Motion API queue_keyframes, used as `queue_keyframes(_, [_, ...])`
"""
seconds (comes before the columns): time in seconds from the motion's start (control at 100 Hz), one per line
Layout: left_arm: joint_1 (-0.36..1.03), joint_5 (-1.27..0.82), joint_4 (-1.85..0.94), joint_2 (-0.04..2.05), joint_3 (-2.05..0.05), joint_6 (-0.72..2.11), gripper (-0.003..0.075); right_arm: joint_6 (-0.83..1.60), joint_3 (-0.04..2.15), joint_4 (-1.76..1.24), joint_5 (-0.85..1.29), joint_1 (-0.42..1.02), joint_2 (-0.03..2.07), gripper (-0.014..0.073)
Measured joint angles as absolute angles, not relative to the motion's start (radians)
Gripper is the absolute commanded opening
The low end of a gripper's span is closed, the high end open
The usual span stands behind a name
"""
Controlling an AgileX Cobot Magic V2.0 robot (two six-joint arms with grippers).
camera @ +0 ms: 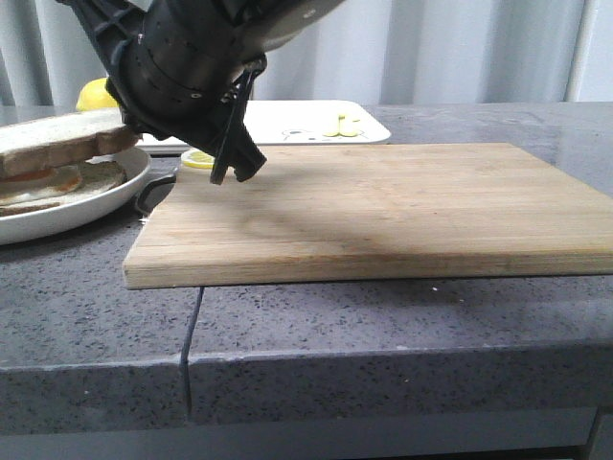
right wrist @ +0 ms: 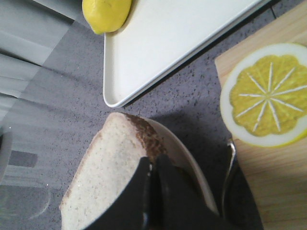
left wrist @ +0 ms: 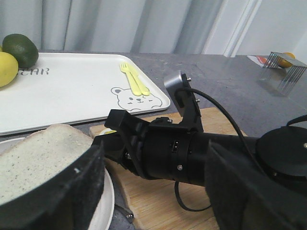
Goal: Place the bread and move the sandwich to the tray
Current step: 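Lower the bread onto the fried-egg toast and open the right gripper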
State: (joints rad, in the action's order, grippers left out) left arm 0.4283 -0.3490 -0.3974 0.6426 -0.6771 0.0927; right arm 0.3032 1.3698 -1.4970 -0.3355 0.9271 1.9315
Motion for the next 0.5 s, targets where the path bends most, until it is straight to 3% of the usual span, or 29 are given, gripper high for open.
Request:
queue_keyframes(0.31, [0.428,-0.347,-0.397,0.643,-0.677,0.093,0.0429,0.305,1.37,-1.499,-0.321,0.929,1.931,0.0222])
queue_keyframes(0.5, [0.428,-0.347,-0.397,0.643,-0.677,0.093,0.0429,0.305,1.37,-1.499,-0.321,0.929,1.931,0.027])
